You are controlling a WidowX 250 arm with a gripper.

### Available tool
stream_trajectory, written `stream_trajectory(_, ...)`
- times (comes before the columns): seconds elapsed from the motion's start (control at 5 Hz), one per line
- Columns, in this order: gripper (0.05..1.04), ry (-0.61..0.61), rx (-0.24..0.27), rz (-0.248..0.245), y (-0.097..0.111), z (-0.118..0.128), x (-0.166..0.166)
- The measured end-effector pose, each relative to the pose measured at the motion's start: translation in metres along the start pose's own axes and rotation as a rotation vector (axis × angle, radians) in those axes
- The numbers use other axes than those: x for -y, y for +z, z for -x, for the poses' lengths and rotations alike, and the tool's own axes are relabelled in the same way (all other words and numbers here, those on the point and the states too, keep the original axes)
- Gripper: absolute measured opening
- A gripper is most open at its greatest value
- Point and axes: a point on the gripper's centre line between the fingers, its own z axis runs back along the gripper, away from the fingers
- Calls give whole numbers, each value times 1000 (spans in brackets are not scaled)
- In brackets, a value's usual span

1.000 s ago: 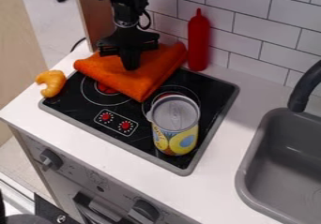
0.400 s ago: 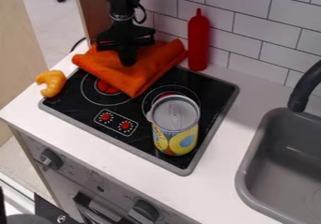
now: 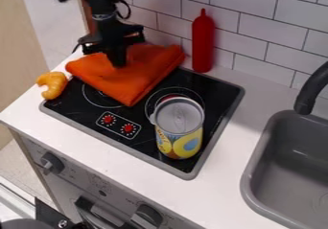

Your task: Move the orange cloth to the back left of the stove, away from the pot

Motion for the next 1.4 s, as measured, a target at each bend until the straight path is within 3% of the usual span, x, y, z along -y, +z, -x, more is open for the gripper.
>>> stream_trajectory(0.2,52,43,112,72,14,-4,7)
stream_trajectory(0.4,52,78,188,104,26,-4,10)
stream_trajectory(0.8,52,66,157,38,40,17,11)
stream_trajectory(1.0,52,29,89,-25,35,39,7)
stream_trajectory(1.4,52,-101,33,-39,50,89,-10)
